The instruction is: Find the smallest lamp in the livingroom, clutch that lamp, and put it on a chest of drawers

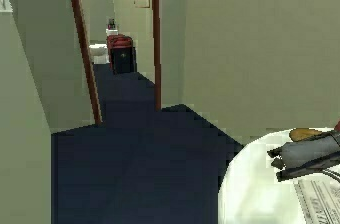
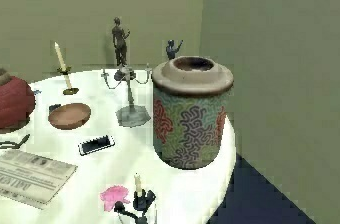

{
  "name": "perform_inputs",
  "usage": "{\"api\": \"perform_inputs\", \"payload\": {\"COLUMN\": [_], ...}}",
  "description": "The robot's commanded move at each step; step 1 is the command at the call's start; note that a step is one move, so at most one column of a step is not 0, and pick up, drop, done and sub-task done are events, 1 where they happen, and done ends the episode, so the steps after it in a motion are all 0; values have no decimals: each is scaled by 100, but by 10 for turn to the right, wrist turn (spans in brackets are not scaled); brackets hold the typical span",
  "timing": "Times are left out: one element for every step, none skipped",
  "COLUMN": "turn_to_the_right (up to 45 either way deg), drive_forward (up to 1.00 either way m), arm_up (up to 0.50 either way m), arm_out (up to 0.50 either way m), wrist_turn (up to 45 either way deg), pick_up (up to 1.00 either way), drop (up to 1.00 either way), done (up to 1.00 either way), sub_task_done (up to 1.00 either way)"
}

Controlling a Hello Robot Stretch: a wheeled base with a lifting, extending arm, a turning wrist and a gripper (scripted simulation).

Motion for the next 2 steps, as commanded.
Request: {"api": "perform_inputs", "payload": {"turn_to_the_right": [0,-240], "drive_forward": [0,0], "arm_up": [10,0], "arm_out": [0,0], "wrist_turn": [0,0], "pick_up": [0,0], "drop": [0,0], "done": [0,0], "sub_task_done": [0,0]}}
